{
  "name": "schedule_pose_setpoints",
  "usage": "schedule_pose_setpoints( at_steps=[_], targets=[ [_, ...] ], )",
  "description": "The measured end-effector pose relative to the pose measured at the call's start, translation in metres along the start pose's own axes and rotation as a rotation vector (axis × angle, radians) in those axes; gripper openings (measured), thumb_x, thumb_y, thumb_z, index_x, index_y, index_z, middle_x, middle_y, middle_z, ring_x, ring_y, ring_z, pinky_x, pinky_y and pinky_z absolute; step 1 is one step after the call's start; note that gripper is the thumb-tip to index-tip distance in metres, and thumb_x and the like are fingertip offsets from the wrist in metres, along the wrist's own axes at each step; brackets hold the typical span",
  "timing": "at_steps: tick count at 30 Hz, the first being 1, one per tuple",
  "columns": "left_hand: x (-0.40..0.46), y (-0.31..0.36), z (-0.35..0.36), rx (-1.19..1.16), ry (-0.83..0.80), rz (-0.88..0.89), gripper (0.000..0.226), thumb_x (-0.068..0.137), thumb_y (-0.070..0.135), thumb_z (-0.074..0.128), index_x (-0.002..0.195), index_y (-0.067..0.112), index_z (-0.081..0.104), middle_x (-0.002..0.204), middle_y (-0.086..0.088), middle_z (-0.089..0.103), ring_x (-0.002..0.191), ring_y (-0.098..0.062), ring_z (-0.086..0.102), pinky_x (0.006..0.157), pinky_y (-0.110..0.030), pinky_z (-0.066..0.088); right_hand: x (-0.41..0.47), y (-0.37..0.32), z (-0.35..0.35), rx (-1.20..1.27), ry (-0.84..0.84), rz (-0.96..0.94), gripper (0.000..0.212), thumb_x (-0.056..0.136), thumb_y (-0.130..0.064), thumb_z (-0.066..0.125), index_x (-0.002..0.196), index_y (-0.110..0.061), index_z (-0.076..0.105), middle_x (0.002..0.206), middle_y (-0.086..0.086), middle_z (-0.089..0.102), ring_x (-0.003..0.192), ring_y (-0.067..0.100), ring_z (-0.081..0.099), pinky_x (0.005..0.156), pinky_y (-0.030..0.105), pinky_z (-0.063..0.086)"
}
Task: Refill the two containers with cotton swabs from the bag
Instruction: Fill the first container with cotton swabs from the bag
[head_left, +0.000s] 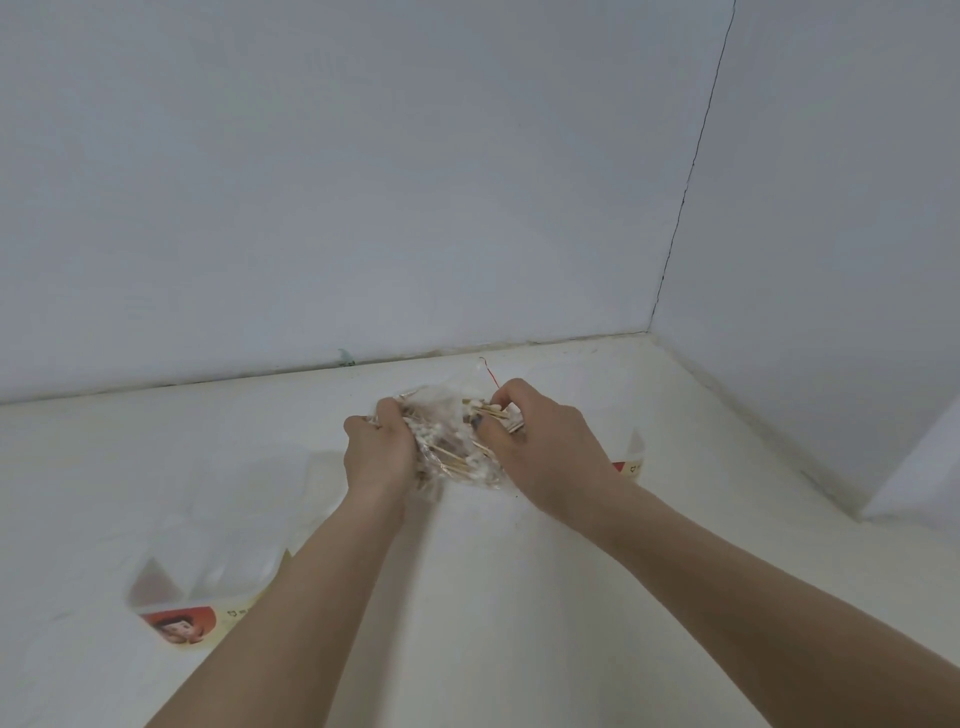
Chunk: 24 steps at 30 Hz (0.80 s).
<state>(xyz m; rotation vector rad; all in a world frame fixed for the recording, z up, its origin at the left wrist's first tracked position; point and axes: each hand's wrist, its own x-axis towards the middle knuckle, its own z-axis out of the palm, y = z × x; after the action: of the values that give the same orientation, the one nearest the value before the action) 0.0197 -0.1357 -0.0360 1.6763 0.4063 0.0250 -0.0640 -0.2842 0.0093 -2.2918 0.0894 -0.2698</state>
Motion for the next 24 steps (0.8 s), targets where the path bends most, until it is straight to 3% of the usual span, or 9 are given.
schedule_pose_setpoints(
  at_steps=[2,5,11,14,16,20,24],
  targets=[
    [-0.001,0.001,0.001,-0.01,-0.002,-0.006,0.043,0.095,0.044,0.034,0.118,0.009,0.044,0.097,-0.009,0.054,0.092,-0.032,0.056,0.077,-0.042,0.049,-0.001,-0.001,-0.001,-0.085,0.018,-0.028,0.016,0.098,-0.045,0.05,0.101,-0.029,0.052,0.061,-0.003,0.058,0.053,0.014,0.048,0.052,0.03,0.034],
    [-0.002,0.001,0.002,-0.002,0.001,-0.005,0.042,0.096,0.044,0.033,0.118,0.009,0.043,0.098,-0.01,0.054,0.09,-0.031,0.054,0.075,-0.039,0.044,-0.002,-0.002,-0.004,-0.119,0.038,-0.039,0.017,0.1,-0.044,0.048,0.102,-0.028,0.052,0.06,-0.003,0.058,0.054,0.013,0.047,0.053,0.03,0.033],
    [-0.005,0.002,0.0,0.058,0.009,0.057,0.038,0.1,0.042,0.031,0.115,0.009,0.041,0.094,-0.007,0.051,0.081,-0.025,0.049,0.066,-0.036,0.037,-0.002,-0.003,-0.01,0.004,-0.012,0.022,0.013,0.099,-0.04,0.053,0.098,-0.027,0.056,0.061,-0.007,0.057,0.047,0.01,0.054,0.049,0.023,0.04],
    [-0.004,0.001,-0.004,0.102,0.023,0.09,0.038,0.102,0.041,0.031,0.115,0.008,0.041,0.094,-0.008,0.052,0.083,-0.026,0.049,0.069,-0.037,0.038,0.001,-0.003,-0.017,0.226,-0.032,0.113,0.012,0.098,-0.031,0.057,0.098,-0.021,0.062,0.062,0.0,0.058,0.034,0.008,0.05,0.037,0.017,0.035],
    [-0.002,0.0,-0.005,0.122,0.031,0.081,0.039,0.102,0.042,0.031,0.117,0.007,0.04,0.097,-0.01,0.053,0.09,-0.031,0.051,0.074,-0.039,0.04,0.004,-0.002,-0.022,0.295,-0.049,0.148,0.012,0.096,-0.03,0.059,0.096,-0.02,0.065,0.057,0.004,0.059,0.031,0.012,0.046,0.038,0.018,0.032],
    [0.001,-0.003,-0.007,0.146,0.029,0.055,0.042,0.102,0.042,0.03,0.12,0.006,0.038,0.107,-0.015,0.054,0.1,-0.036,0.053,0.086,-0.043,0.045,0.007,0.004,-0.028,0.346,-0.108,0.17,0.014,0.095,-0.033,0.062,0.092,-0.02,0.067,0.041,0.003,0.053,0.027,0.014,0.036,0.041,0.017,0.028],
    [0.002,-0.004,-0.009,0.174,0.052,0.048,0.042,0.102,0.042,0.03,0.121,0.005,0.036,0.108,-0.018,0.053,0.104,-0.038,0.052,0.092,-0.047,0.046,0.012,0.007,-0.034,0.323,-0.118,0.133,0.018,0.096,-0.029,0.064,0.086,-0.015,0.068,0.048,0.005,0.055,0.035,0.018,0.035,0.04,0.018,0.027]
  ],
)
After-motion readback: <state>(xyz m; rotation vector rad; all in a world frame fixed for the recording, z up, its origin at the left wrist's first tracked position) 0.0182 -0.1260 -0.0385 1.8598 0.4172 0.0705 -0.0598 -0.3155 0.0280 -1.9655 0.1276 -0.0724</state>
